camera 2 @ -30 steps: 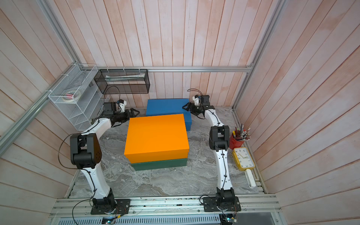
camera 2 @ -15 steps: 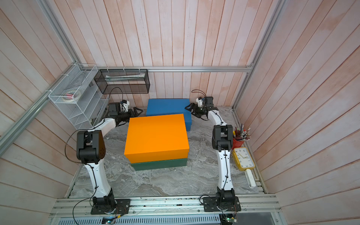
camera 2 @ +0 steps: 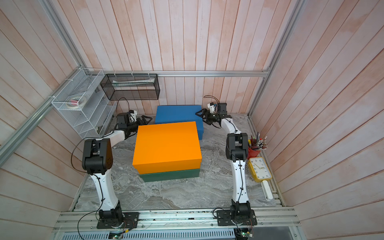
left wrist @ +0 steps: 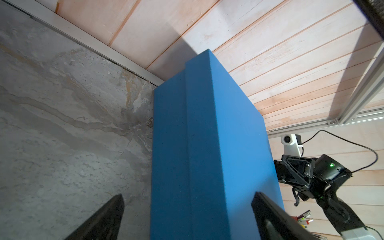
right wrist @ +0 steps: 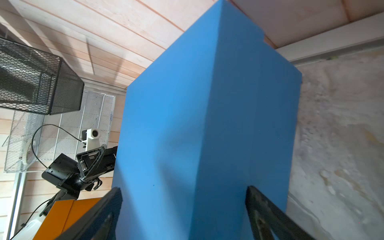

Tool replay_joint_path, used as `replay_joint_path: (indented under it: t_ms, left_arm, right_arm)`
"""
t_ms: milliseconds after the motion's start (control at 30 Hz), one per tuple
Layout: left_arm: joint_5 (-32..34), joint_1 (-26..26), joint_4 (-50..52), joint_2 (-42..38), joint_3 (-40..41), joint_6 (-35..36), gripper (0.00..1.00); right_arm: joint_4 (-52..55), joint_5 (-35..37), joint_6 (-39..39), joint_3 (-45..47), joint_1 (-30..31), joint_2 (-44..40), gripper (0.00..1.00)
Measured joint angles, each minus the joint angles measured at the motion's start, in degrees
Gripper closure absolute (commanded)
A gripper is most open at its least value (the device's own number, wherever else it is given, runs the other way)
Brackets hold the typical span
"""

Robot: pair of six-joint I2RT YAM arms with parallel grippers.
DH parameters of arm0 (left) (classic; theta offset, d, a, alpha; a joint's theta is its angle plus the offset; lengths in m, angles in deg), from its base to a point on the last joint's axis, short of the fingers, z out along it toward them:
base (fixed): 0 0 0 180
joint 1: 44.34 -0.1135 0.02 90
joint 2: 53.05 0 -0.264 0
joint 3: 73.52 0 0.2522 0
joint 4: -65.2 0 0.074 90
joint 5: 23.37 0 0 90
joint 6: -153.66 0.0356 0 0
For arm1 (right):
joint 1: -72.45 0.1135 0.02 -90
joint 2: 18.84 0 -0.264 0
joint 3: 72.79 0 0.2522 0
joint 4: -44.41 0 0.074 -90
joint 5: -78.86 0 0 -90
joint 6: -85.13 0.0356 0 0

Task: Stack the shoeboxes
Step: Pick up the shoebox from the center of the board.

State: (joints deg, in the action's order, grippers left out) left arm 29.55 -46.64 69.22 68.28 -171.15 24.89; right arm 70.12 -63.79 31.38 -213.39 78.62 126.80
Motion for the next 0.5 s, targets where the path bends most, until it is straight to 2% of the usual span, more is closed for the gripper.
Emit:
replay_joint_path:
  t_ms: [500]
  left_arm:
    - [1.55, -2.19, -2.51, 1.25, 0.00, -2.05, 0.00]
  right_arm:
    - [-1.79, -3.06, 2.38, -1.79, 3.61, 2.23, 0.07]
